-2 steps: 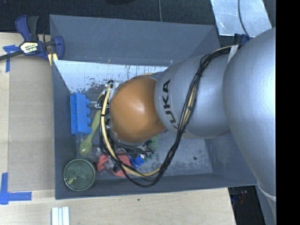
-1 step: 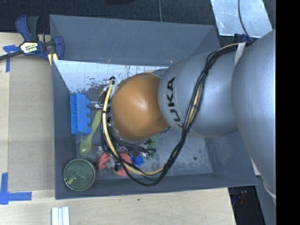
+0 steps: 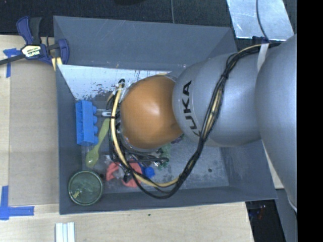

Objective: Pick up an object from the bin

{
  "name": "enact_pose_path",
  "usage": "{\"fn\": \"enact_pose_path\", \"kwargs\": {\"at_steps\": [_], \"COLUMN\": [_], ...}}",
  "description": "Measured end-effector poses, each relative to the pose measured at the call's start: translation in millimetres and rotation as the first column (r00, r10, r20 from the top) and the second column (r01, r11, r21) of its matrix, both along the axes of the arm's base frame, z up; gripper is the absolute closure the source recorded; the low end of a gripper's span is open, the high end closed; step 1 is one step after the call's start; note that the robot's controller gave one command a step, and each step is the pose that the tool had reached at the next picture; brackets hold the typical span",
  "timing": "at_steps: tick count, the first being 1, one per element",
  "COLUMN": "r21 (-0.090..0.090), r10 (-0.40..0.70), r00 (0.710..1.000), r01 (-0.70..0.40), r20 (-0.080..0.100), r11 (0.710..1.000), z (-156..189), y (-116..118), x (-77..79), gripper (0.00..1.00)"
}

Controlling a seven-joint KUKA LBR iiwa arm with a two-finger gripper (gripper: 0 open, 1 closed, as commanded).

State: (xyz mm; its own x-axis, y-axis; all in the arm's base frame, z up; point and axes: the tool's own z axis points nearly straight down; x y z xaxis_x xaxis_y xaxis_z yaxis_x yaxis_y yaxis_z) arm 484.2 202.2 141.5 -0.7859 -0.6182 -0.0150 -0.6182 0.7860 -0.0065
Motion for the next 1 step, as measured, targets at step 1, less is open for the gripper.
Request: {"fn": "enact_pose_path", "kwargs": {"at_steps": [1], "r21": [0.002], "r10": [-0.003], "r00": [1.0], "r01": [0.003], "r20": [0.005], "r11": [1.0], "z": [92.6], "y": [0.3], "x": [1.4], "gripper": [1.0]}}
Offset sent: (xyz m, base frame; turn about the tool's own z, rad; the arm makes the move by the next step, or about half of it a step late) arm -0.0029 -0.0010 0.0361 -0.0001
